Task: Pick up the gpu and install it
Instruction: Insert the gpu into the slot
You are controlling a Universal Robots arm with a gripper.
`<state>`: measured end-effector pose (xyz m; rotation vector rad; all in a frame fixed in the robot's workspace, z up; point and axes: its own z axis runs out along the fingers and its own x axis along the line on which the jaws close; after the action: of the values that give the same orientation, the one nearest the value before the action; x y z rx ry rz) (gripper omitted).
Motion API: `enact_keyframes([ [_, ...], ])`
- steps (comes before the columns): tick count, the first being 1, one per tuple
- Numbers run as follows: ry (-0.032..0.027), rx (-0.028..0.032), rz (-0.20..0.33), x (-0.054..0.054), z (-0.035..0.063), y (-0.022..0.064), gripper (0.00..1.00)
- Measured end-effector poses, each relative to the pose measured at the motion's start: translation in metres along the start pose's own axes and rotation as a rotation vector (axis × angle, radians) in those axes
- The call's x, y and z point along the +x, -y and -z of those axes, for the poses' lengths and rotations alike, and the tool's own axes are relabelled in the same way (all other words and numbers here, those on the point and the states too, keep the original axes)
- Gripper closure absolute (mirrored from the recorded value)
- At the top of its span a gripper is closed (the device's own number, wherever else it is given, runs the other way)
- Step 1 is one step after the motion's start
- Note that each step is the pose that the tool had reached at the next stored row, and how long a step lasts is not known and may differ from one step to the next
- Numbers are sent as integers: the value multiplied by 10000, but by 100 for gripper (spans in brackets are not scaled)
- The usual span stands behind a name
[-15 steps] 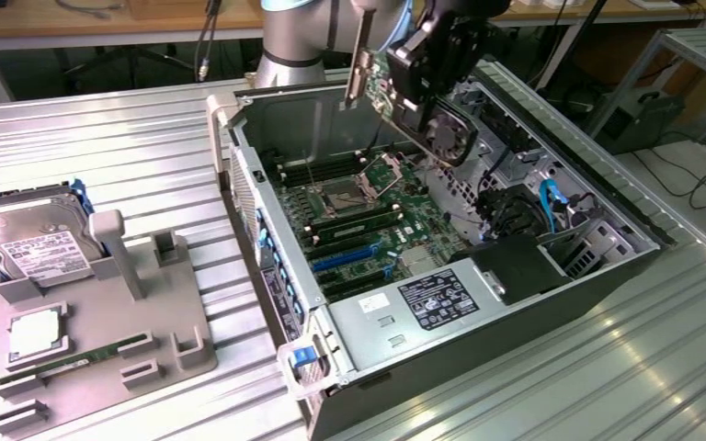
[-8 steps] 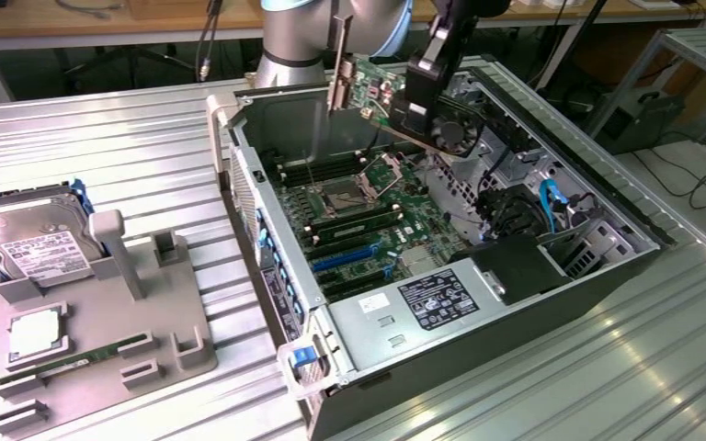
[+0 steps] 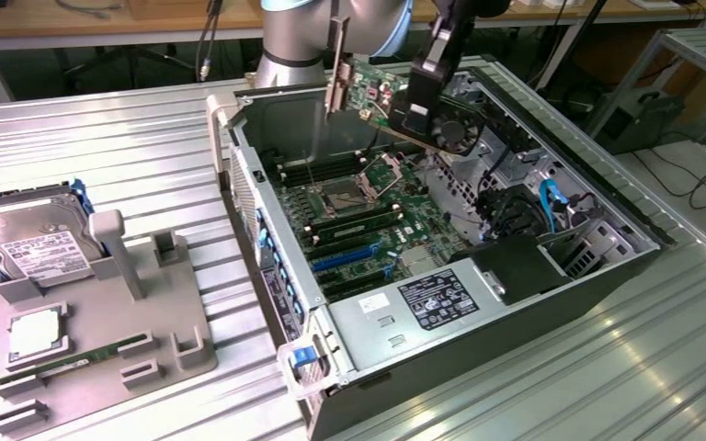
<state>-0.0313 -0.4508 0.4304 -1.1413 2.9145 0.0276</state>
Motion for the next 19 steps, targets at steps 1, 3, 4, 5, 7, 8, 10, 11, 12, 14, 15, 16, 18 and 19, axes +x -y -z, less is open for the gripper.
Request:
enact_keyframes([
  [1,-1,-1,72,0,0,0,73],
  [3,-3,-3,212,0,0,0,73],
  [4,-4,-5,337,0,0,0,73],
  [5,-6,-7,446,0,0,0,73],
  [7,-8,-11,639,0,0,0,73],
  [8,-9,-12,724,0,0,0,73],
  [10,-12,-15,919,0,0,0,73],
  [11,-13,-17,1014,0,0,0,73],
  [12,-14,-19,1122,0,0,0,73],
  [14,-18,-23,1378,0,0,0,73],
  [15,-19,-25,1501,0,0,0,73],
  [16,-19,-27,1597,0,0,0,73],
  [18,-22,-31,1827,0,0,0,73],
  [19,-23,-33,1937,0,0,0,73],
])
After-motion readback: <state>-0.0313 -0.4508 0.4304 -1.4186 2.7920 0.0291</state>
